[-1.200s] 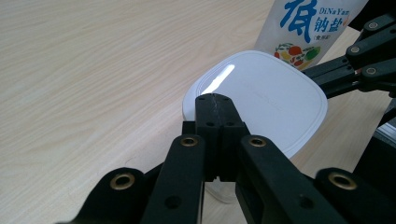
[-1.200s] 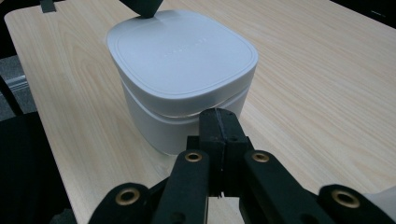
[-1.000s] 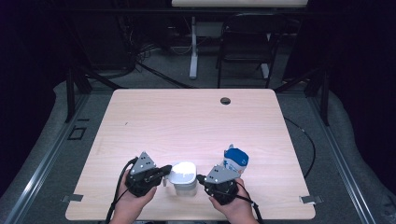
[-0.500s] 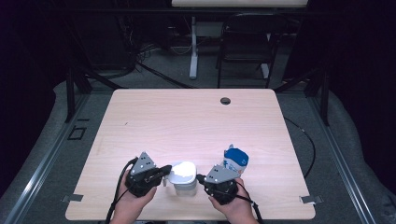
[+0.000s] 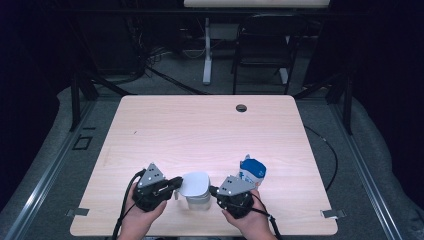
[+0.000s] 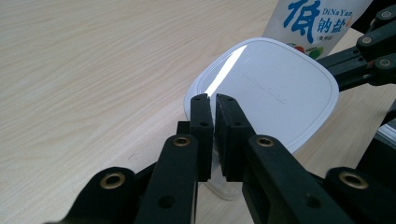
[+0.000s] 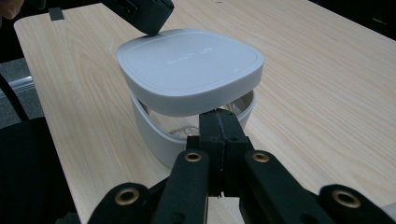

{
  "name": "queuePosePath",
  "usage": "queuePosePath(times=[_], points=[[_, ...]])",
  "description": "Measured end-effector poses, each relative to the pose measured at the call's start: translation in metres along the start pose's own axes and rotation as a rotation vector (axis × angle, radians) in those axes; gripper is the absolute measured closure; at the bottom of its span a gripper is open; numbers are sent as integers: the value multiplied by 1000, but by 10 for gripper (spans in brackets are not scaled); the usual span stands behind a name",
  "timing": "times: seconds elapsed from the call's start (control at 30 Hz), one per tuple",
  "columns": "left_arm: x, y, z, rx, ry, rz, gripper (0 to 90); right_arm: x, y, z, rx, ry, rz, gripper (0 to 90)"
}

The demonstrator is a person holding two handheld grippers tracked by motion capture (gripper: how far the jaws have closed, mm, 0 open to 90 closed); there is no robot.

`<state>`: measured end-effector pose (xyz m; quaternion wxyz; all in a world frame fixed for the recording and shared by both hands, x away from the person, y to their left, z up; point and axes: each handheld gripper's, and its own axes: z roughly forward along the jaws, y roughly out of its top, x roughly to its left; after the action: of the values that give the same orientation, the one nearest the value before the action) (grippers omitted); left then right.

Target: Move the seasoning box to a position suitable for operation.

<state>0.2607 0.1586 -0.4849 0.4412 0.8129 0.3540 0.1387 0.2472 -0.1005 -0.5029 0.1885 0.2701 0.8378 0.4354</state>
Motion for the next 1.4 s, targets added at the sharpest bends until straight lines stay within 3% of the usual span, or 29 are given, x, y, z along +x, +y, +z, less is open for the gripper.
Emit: queuePosePath(times=[0.23,0.8,0.93,1.03,1.4], points=[[9,-8,-12,-33,33,-37,809,2,3,-2,-1,6,-8,900],[21,-27,-17,-28,71,-69,647,3,8,-1,-8,7,-10,900],[25,-31,-19,-37,72,-78,611,3,11,-2,-11,4,-13,900],[26,-32,-20,-33,49,-83,595,3,13,-4,-12,5,-18,900],[25,-34,-19,-32,59,-75,559,4,17,-6,-17,6,-20,890]])
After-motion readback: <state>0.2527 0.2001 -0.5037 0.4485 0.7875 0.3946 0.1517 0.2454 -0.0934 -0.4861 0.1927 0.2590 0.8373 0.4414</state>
